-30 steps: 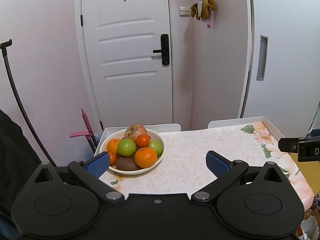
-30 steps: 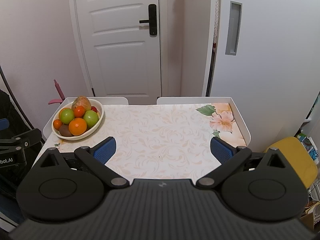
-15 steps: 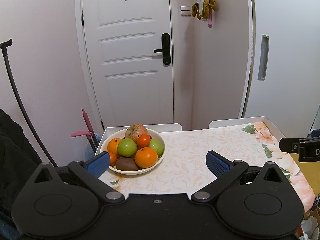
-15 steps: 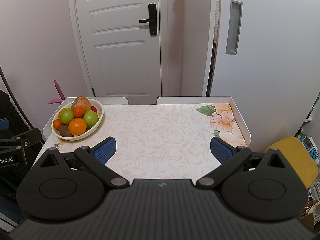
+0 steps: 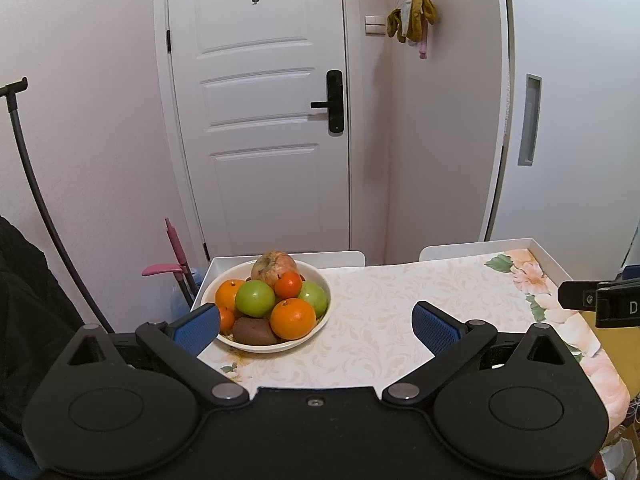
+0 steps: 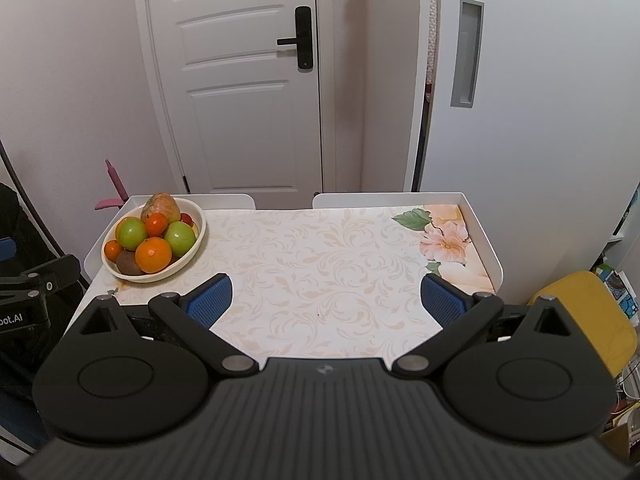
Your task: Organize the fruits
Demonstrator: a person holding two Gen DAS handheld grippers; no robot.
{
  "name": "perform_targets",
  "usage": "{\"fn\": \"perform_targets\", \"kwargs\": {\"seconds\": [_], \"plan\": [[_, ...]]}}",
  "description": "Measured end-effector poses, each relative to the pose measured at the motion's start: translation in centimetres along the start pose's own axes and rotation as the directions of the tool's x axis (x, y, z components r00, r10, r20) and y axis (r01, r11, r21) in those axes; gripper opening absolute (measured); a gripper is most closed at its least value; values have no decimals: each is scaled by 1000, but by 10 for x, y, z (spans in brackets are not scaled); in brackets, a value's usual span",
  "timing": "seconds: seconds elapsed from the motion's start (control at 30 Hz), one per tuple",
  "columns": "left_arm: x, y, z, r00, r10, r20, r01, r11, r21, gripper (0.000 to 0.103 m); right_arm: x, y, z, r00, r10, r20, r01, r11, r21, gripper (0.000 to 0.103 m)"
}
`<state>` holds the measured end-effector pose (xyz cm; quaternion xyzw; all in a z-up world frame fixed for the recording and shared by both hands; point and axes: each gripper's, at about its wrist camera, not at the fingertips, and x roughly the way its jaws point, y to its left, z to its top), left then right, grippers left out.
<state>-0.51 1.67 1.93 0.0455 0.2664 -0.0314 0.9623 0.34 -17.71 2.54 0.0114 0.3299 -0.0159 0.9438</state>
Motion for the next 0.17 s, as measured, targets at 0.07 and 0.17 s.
{"fn": "perform_targets", "kwargs": {"seconds": [0.07,0.17], "plan": [[0,1,-1,1000,1,2,-1,1000,-1,103,1,0,0,1000,1,0,-1,1000,0,103],[1,2,0,1000,3,4,-3,1000,-8,103,1,0,0,1000,1,0,-1,1000,1,103]]}}
